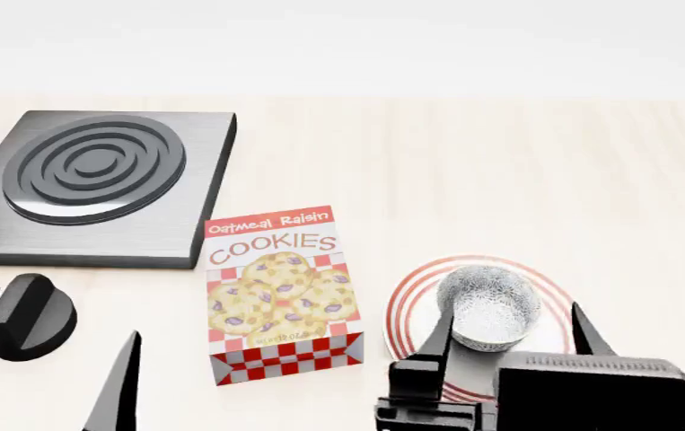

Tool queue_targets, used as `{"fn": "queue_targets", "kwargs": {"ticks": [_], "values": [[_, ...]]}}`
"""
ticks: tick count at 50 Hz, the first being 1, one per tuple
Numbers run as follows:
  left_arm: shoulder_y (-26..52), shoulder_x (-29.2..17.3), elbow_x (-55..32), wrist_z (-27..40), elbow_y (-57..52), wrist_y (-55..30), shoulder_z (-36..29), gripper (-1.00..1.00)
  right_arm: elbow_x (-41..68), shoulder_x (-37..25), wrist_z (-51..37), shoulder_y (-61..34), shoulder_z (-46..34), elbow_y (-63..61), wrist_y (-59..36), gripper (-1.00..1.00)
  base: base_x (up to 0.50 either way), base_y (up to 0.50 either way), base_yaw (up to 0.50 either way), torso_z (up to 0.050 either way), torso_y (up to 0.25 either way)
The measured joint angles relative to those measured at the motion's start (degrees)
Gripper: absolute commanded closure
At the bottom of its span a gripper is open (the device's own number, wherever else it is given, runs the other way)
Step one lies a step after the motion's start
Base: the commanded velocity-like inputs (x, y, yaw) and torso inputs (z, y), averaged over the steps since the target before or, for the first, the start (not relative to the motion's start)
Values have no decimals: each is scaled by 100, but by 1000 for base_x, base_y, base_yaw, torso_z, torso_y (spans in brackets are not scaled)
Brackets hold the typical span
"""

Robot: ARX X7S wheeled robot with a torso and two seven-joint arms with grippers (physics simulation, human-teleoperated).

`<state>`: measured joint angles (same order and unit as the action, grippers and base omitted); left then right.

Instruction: Pick the akita bowl from table center and place it on the plate.

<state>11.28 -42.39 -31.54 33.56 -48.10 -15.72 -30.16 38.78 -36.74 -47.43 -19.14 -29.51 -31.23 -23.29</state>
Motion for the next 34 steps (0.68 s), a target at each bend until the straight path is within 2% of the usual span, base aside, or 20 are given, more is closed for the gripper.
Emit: {"fn": "queue_targets", "kwargs": {"ticks": [12, 34], "values": [[22, 41, 116, 194, 10, -127, -19, -100, -1028, -173, 18, 685, -674, -215, 324, -100, 0, 0, 0, 0, 0], [-126, 116, -168, 291, 226, 4, 131, -100, -1538, -136, -44, 1195, -1079, -166, 601, -100, 0, 0, 0, 0, 0]]}}
